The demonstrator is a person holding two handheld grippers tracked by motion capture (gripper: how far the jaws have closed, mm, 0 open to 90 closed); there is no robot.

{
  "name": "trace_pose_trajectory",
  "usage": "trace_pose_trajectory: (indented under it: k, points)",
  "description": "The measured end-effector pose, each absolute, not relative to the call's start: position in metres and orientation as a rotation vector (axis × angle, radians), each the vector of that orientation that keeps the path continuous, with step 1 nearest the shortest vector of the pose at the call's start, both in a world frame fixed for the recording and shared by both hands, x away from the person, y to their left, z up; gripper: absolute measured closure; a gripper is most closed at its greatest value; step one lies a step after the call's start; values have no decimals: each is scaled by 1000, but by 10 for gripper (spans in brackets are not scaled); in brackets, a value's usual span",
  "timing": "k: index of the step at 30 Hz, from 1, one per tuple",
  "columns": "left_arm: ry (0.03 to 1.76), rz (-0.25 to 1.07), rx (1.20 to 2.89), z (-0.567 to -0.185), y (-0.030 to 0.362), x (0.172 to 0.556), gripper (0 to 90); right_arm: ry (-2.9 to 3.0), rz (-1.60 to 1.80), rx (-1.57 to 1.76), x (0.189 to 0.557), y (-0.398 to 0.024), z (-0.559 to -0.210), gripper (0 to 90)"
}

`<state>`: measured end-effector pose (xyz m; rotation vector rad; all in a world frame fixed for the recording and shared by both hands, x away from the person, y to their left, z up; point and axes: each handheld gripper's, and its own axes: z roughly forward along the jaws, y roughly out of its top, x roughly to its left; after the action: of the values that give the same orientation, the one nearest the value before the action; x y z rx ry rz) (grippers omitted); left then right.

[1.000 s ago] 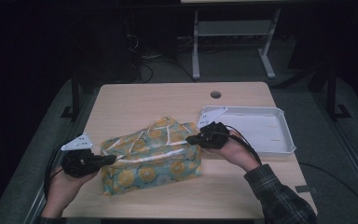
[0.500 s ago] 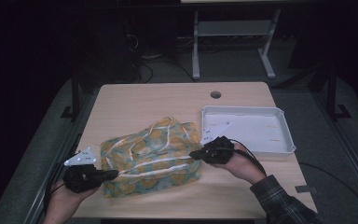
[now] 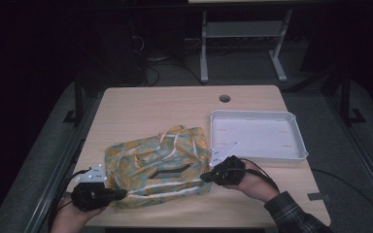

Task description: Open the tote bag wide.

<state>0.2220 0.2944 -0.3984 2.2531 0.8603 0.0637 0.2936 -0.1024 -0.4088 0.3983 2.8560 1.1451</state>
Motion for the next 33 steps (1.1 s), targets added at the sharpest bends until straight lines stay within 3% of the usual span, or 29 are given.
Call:
trace_pose_trajectory:
  k: [15,33]
  points:
    - [856,-14,2404,-422,281,222,899,2953,980,322,291,-90,-434,889]
    - [864,36,2526,-439,274,229,899,3006,858,256,293,-80,-452,889]
